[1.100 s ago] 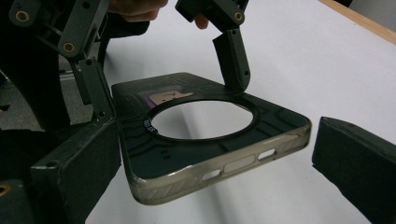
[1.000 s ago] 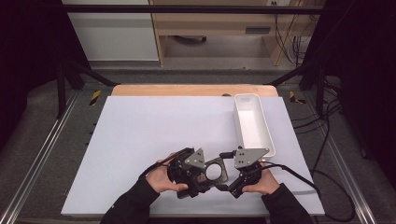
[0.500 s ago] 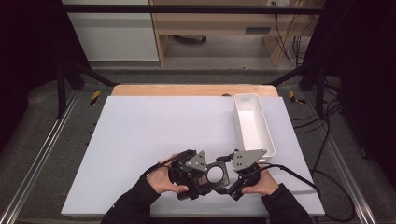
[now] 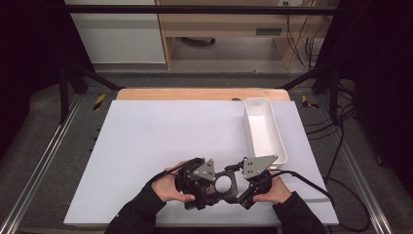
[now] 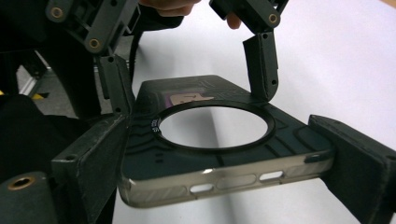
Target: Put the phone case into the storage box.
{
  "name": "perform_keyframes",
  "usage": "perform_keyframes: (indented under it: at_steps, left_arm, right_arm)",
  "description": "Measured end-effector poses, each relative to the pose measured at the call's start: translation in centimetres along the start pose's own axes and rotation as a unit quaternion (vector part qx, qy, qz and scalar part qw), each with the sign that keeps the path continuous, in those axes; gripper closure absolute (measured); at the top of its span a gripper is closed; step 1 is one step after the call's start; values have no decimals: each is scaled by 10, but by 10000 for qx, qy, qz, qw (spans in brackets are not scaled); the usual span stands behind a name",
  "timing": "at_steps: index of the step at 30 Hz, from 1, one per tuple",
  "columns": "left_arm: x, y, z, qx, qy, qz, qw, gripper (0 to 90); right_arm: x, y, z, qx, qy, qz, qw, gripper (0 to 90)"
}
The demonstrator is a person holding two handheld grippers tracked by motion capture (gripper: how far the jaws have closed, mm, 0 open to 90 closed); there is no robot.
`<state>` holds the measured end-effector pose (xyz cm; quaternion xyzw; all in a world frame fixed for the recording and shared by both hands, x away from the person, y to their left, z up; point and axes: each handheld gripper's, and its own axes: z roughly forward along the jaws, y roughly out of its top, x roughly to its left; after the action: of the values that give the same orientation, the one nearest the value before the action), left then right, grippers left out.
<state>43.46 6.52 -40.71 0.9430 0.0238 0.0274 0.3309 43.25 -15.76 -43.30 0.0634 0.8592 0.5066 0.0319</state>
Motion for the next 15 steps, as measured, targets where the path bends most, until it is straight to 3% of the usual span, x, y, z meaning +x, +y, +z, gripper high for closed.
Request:
perform_keyframes:
  at_steps: [15]
  left_arm:
    - [-1, -3, 2, 59, -61, 125, 9999, 117]
  right_arm:
    - [2, 0, 0, 5, 121, 82, 9999, 107]
